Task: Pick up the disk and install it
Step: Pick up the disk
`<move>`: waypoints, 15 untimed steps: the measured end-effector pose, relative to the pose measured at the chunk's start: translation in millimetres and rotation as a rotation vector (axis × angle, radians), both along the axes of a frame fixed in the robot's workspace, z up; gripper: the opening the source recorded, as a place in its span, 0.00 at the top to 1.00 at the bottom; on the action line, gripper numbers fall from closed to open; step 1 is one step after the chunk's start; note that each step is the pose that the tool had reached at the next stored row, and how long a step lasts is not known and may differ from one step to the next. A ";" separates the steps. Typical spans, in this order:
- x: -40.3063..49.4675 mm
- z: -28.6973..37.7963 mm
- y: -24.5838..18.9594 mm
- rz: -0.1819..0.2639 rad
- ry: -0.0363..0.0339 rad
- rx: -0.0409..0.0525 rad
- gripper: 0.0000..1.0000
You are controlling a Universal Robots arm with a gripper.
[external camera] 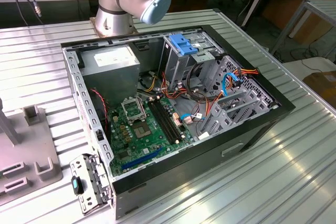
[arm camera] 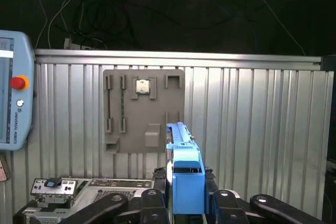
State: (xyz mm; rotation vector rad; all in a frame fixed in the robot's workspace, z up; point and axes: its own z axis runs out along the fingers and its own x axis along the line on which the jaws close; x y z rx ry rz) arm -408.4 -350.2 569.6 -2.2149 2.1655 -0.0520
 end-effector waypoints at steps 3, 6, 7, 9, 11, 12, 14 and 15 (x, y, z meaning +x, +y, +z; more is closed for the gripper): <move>16.5 0.0 0.0 0.000 0.0023 0.0000 0.64; 33.2 0.0 0.0 0.000 0.0044 0.0000 0.64; 36.0 0.0 0.0 0.000 0.0048 0.0001 0.64; 42.7 0.0 0.0 0.000 0.0057 -0.0001 0.64; 46.2 0.0 0.0 0.000 0.0059 0.0001 0.64; 49.6 0.0 0.0 0.000 0.0062 0.0000 0.64; 59.6 0.0 0.0 0.000 0.0095 0.0000 0.64; 63.9 0.0 0.0 0.000 0.0115 0.0000 0.64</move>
